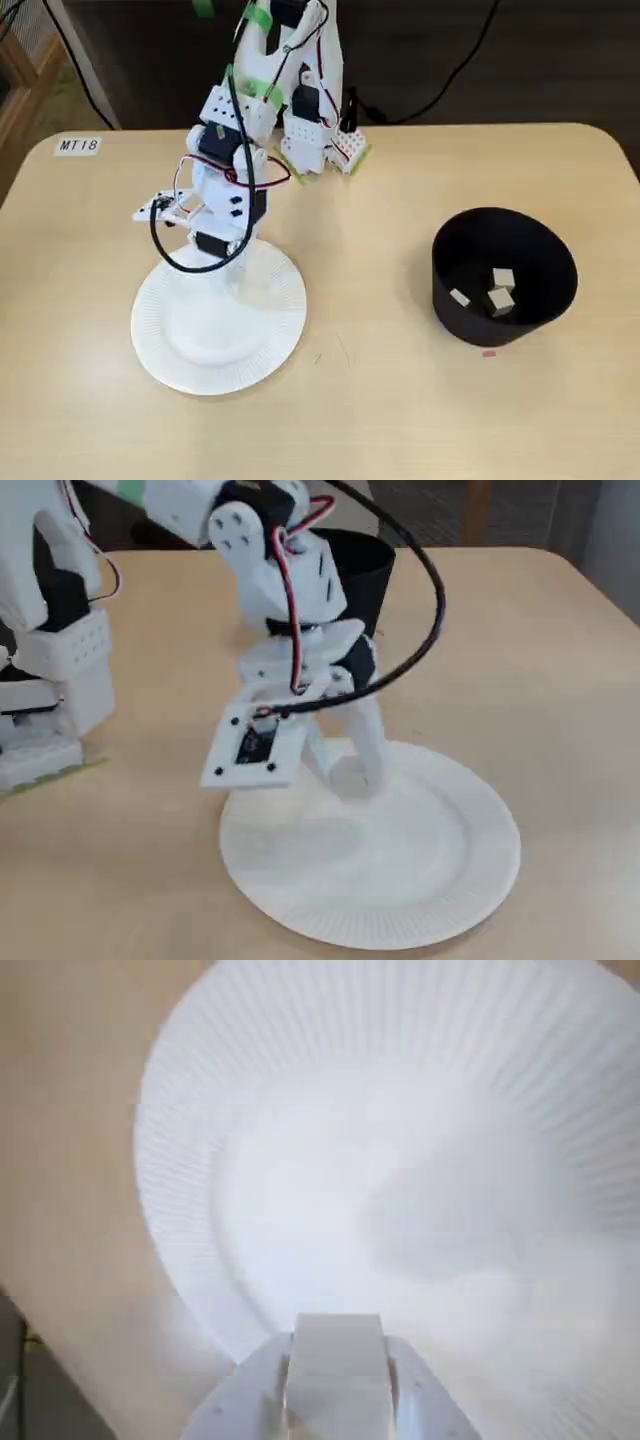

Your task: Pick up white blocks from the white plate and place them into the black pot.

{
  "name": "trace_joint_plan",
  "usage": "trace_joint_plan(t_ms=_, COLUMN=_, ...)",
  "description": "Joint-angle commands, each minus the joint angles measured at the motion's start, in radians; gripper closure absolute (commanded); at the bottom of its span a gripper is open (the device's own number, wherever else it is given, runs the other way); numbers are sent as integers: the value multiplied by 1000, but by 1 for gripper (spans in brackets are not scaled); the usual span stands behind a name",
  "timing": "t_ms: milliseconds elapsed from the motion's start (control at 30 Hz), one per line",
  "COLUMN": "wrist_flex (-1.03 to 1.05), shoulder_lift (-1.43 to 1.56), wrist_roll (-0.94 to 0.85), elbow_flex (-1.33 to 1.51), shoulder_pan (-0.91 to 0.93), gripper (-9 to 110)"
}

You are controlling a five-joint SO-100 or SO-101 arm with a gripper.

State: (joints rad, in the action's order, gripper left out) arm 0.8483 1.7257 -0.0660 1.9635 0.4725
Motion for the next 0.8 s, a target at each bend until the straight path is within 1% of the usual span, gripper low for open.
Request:
trace_joint_plan(t_ms=0, wrist_flex=-55, shoulder_lift=137, wrist_roll=97, elbow_flex=-34, shoulder_pan=-44, gripper=104)
trace_joint_plan(t_ms=133, wrist_flex=-84, shoulder_lift=276, wrist_roll=244, elbow_flex=-32, shoulder_pan=-164, gripper=104)
trace_joint_plan(t_ms=333, wrist_flex=-175, shoulder_lift=414, wrist_roll=380, elbow_flex=-31, shoulder_pan=-477, gripper=104)
trace_joint_plan(t_ms=400, wrist_flex=-221, shoulder_lift=439, wrist_roll=403, elbow_flex=-32, shoulder_pan=-577, gripper=104)
trace_joint_plan(t_ms=600, wrist_flex=-235, shoulder_lift=462, wrist_roll=537, elbow_flex=-29, shoulder_pan=-847, gripper=104)
trace_joint_plan(t_ms=767, wrist_flex=-242, shoulder_lift=433, wrist_roll=738, elbow_flex=25, shoulder_pan=-992, gripper=104)
